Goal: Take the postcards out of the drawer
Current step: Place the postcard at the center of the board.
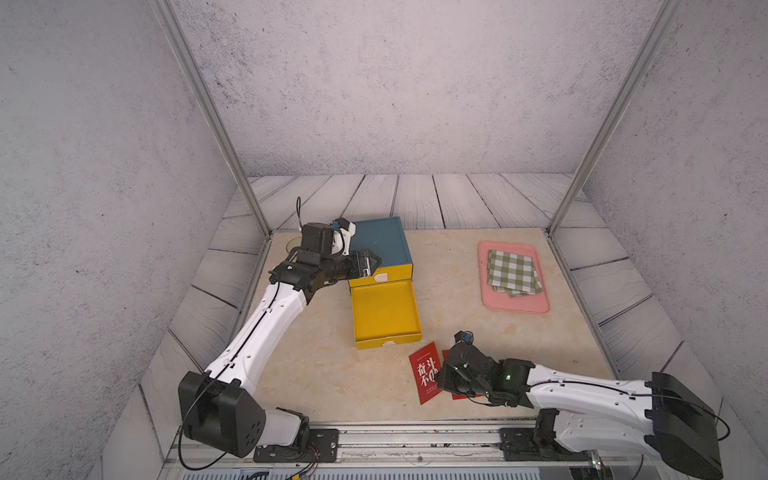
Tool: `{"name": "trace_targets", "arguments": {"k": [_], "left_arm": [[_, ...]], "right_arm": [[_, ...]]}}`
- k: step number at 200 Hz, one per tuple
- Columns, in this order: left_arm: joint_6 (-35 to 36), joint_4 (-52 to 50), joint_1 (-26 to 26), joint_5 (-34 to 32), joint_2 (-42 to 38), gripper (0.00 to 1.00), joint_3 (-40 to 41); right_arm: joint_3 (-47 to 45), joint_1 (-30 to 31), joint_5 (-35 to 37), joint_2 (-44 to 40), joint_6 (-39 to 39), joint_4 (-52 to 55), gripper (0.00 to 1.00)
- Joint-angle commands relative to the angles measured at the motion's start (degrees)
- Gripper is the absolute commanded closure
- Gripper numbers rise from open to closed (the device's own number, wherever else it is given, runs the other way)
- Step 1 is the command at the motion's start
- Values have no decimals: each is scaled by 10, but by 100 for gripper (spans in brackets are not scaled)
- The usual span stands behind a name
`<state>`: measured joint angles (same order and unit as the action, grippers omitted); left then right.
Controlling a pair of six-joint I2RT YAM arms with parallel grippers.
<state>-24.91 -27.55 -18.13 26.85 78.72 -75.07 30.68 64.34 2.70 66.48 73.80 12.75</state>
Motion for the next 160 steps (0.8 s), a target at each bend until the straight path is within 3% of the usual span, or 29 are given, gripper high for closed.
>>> {"name": "trace_targets", "arguments": {"k": [1,84,160], "left_arm": [[9,7,-2,9,-14,24,11],[8,13,-2,12,-20,24,31],[8,12,-2,12,-19,24,32]], "right_arm": [[12,26,46,36,24,3,98],[14,58,98,84,85,25,95],[3,58,105,81,100,35,80]]}}
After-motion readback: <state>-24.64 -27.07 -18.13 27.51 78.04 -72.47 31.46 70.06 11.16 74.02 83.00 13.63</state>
